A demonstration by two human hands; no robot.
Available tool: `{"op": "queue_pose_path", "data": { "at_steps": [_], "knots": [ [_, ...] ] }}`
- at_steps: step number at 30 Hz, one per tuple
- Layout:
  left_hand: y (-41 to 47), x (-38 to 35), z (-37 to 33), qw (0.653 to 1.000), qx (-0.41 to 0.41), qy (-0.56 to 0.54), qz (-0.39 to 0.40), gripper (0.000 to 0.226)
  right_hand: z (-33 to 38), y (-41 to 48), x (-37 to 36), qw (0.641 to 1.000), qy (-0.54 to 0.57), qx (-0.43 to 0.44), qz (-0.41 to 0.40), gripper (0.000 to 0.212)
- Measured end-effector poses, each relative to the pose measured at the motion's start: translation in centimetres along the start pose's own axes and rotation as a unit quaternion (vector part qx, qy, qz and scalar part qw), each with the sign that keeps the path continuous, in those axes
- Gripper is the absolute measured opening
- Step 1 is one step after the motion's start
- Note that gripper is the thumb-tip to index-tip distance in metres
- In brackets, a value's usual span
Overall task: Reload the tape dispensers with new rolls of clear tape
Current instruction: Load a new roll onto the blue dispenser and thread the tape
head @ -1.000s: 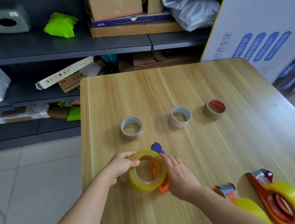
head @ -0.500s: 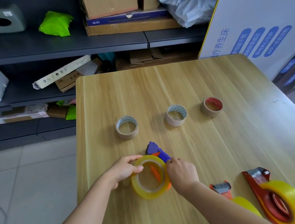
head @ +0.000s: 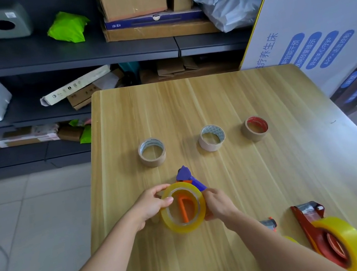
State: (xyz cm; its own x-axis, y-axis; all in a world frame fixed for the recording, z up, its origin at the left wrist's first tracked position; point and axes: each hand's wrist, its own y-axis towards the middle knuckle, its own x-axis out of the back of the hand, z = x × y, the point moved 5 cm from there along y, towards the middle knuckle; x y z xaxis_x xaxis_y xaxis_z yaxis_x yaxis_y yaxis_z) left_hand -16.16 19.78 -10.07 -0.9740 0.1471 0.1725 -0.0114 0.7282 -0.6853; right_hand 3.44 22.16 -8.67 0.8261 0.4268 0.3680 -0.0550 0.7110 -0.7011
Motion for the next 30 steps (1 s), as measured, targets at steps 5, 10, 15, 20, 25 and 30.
{"op": "queue_pose_path", "data": {
  "at_steps": [5, 10, 15, 20, 25, 30],
  "knots": [
    [0.2, -1.0, -0.3, 1.0, -0.016, -0.004, -0.009, 0.049, 0.8, -0.8, 0.4, 0.992, -0.106, 0.048, -0.049, 0.028],
    [0.5, -1.9, -0.5, 1.0, -0.019, 0.003, -0.008, 0.05, 0.8, -0.5, 1.2, 0.966, -0.216, 0.093, -0.108, 0.036],
    [0.8, -2.6, -0.4, 1.0, -0.01, 0.01, -0.02, 0.048, 1.5, -0.2, 1.3, 0.945, -0.276, 0.119, -0.127, 0.037],
    [1.0, -2.8, -1.0, 1.0, -0.018, 0.011, -0.004, 0.051, 1.4, -0.4, 1.7, 0.914, -0.358, 0.126, -0.144, 0.034],
    [1.2, -4.4, -0.7, 0.996, -0.036, 0.076, -0.005, 0.051, 1.0, -0.2, 2.0, 0.899, -0.402, 0.116, -0.125, 0.023],
    [1.3, -4.9, -0.8, 0.979, -0.033, 0.19, -0.067, 0.049, 0.7, 0.1, 1.6, 0.897, -0.41, 0.127, -0.103, 0.027]
  ]
}}
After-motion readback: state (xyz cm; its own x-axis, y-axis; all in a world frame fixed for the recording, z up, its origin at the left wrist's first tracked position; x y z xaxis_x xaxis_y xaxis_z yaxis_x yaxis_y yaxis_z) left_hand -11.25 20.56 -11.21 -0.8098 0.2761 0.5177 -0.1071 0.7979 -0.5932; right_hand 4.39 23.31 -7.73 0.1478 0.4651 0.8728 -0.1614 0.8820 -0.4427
